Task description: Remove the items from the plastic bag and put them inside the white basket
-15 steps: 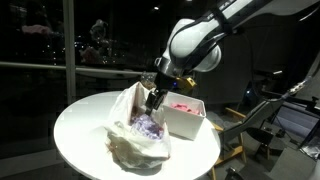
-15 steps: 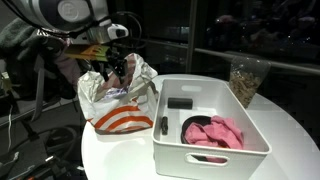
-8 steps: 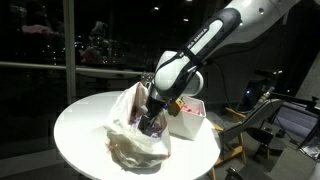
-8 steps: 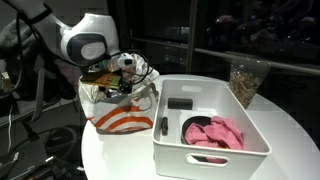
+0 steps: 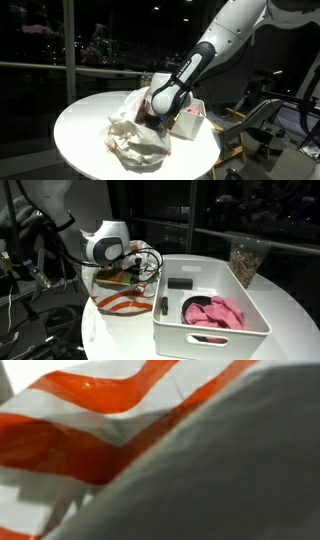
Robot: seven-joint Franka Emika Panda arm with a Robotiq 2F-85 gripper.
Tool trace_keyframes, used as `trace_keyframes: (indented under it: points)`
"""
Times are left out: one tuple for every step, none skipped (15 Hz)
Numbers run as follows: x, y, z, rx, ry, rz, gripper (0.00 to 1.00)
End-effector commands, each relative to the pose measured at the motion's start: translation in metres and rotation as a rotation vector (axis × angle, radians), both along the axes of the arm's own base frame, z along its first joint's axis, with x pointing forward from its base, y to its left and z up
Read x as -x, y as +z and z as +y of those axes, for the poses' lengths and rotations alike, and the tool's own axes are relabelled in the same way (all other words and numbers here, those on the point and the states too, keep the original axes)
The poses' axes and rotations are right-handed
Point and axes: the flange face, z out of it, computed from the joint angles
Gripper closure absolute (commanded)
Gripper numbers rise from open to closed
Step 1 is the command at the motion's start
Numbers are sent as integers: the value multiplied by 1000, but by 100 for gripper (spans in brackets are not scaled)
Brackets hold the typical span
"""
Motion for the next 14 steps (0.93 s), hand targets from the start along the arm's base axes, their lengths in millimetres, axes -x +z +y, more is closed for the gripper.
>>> trace_keyframes:
  points:
    - [-8,10,13,-37,-23,11,48]
    - [-7,21,15,-38,-31,8,57]
    - [-7,29,15,-40,-49,13,64]
    - [-11,40,12,-67,-101,33,71]
    - [-13,50,9,-80,-142,38,79]
    - [-14,62,8,-109,-166,60,86]
    - [-16,73,6,-125,-197,69,95]
    - [-14,87,5,-159,-212,104,98]
    - [-14,99,5,-182,-234,119,100]
    - [-11,115,5,-188,-253,119,100]
    - [-9,129,5,-199,-260,122,96]
    - [-5,145,4,-196,-269,105,97]
    - [-1,162,4,-193,-269,84,96]
    - [5,185,5,-180,-266,44,96]
